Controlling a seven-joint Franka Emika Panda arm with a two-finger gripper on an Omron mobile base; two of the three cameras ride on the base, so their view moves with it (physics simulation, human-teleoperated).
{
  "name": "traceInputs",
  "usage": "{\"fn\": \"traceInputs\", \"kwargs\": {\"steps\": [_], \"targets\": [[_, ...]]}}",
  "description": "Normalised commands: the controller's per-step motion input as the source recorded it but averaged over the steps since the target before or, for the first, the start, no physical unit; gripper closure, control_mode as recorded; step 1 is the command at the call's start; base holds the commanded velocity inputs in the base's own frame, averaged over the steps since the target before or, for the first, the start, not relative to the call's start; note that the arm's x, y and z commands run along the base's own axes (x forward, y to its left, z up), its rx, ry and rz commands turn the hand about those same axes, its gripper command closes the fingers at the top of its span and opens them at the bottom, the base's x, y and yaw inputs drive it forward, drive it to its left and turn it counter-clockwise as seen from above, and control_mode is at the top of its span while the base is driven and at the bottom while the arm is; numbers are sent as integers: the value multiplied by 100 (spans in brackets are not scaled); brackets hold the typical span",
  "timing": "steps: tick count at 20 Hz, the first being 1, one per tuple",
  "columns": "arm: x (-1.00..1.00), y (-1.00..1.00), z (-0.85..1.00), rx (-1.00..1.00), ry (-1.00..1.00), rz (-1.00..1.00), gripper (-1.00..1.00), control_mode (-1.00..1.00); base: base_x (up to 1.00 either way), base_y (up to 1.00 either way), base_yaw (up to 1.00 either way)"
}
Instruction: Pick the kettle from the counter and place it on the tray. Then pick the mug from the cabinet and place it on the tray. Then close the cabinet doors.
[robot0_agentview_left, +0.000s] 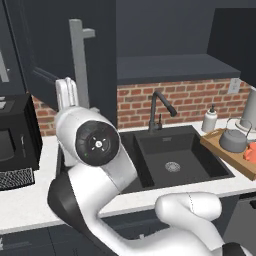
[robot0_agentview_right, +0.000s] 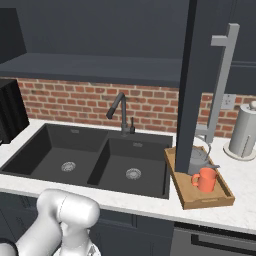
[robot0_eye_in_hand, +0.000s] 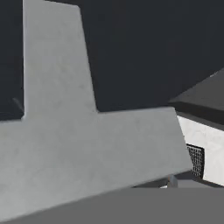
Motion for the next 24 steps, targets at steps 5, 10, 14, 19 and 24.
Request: {"fn": "traceInputs", "kwargs": {"steps": [5, 10, 14, 19, 24], "targets": [[44, -74, 0, 0, 7, -22, -100, -100, 0, 0, 0], [46, -71, 0, 0, 7, -24, -100, -100, 0, 0, 0], [48, -72, 0, 0, 3, -24, -100, -100, 0, 0, 0], [52, -69, 0, 0, 2, -23, -100, -100, 0, 0, 0], [69, -63, 0, 2, 8, -10, -100, -100, 0, 0, 0]]}}
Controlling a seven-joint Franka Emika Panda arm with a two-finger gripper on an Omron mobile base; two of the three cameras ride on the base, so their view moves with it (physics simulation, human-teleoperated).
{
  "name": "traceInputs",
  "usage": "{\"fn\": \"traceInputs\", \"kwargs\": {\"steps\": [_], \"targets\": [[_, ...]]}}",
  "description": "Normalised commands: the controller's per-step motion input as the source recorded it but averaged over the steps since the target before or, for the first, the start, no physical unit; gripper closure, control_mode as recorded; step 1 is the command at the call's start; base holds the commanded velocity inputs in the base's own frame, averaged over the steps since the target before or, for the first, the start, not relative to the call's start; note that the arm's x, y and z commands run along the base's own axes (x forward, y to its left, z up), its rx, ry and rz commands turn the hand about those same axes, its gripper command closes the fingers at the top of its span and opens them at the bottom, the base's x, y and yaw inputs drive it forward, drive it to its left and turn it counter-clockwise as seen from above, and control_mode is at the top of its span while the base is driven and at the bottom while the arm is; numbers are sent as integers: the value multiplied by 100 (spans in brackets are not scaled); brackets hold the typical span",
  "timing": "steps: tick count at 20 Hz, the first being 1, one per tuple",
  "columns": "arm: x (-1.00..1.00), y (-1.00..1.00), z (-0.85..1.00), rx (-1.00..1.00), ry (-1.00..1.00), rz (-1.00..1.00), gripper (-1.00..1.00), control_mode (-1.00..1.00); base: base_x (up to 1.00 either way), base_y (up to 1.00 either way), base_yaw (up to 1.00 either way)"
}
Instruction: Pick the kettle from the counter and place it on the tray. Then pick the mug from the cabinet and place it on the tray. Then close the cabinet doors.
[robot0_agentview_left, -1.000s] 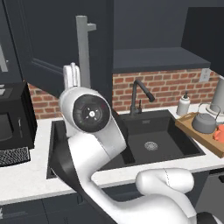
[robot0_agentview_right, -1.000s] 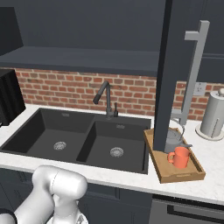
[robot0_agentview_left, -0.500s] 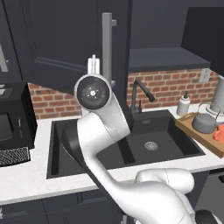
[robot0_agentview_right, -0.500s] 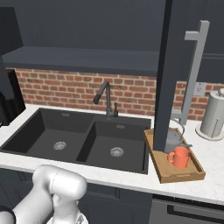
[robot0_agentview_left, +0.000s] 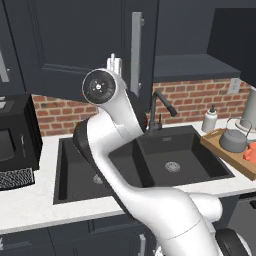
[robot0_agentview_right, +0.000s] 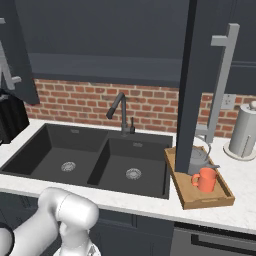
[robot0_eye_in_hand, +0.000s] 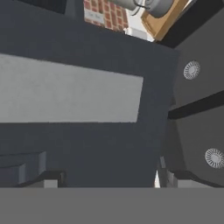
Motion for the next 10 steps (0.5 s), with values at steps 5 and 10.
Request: {"fn": "traceInputs", "kwargs": {"steps": [5, 10], "targets": [[75, -61, 0, 6, 7, -5, -100, -100, 0, 0, 0], [78, -59, -1, 6, 6, -3, -100, -100, 0, 0, 0]]}}
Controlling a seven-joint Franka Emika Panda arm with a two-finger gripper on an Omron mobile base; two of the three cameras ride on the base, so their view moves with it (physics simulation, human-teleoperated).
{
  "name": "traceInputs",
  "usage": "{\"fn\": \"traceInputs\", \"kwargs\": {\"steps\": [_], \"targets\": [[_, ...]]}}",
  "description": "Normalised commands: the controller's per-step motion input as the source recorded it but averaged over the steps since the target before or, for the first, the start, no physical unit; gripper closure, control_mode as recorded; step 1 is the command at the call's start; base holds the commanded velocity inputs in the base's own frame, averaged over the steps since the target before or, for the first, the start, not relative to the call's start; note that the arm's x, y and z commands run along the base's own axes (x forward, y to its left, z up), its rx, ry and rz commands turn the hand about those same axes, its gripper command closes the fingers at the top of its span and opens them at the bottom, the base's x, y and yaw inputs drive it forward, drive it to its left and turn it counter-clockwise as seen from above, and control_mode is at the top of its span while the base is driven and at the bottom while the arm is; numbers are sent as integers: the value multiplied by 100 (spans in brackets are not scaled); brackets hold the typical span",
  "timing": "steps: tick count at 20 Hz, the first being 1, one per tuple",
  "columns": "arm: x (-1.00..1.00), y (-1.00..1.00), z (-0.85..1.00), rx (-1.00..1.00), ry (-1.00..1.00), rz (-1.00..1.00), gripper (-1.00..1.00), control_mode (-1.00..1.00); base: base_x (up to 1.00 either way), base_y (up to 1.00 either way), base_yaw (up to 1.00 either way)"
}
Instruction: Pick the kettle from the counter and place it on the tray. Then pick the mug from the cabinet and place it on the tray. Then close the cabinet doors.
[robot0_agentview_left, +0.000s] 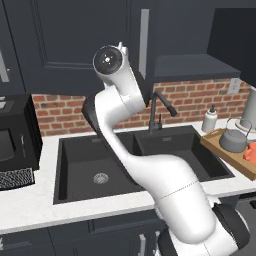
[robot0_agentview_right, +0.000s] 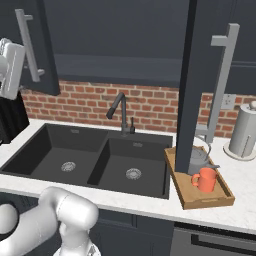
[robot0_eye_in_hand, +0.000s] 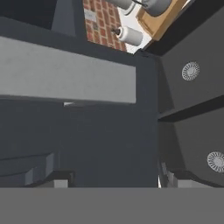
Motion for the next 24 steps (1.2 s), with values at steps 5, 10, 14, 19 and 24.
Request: {"fn": "traceInputs", "kwargs": {"steps": [5, 10, 14, 19, 24], "targets": [[79, -52, -18, 1, 3, 0, -100, -100, 0, 0, 0], [81, -42, -21, 0, 1, 0, -100, -100, 0, 0, 0], [73, -30, -19, 0, 0, 4, -100, -100, 0, 0, 0], [57, -20, -3, 4, -1, 10, -100, -100, 0, 0, 0], [26, -1, -13, 2, -1, 19, -100, -100, 0, 0, 0]]}}
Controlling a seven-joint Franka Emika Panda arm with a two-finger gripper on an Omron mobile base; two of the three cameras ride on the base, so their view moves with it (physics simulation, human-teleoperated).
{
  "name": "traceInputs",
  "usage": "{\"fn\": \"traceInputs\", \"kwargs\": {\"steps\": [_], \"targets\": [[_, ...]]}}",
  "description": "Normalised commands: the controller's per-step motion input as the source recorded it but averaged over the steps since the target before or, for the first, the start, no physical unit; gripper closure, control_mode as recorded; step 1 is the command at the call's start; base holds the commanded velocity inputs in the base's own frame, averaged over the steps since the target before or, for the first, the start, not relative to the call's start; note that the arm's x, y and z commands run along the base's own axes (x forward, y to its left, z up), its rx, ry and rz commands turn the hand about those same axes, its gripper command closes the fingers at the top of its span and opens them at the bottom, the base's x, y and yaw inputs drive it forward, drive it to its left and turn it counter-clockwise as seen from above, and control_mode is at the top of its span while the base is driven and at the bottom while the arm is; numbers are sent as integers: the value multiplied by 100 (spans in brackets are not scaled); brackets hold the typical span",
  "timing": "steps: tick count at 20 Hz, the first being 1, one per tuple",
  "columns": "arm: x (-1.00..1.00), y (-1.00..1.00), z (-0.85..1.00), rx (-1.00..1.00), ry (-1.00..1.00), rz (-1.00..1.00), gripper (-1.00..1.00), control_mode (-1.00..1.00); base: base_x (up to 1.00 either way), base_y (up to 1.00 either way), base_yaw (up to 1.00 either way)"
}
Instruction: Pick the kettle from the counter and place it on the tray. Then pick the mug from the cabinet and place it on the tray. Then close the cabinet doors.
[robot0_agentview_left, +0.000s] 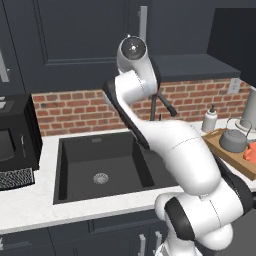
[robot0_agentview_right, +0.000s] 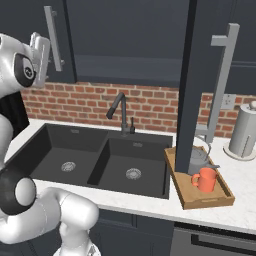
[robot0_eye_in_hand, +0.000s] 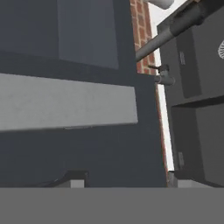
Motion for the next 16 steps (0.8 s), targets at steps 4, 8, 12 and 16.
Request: {"fn": "traceInputs", "kwargs": {"steps": [4, 8, 12, 16], "targets": [[7, 2, -21, 0, 0, 22, -100, -100, 0, 0, 0], [-18, 4, -1, 0, 1, 14, -100, -100, 0, 0, 0], [-38, 16, 0, 0, 9, 9, -100, -100, 0, 0, 0], [-53, 19, 0, 0, 3, 3, -100, -100, 0, 0, 0]]}}
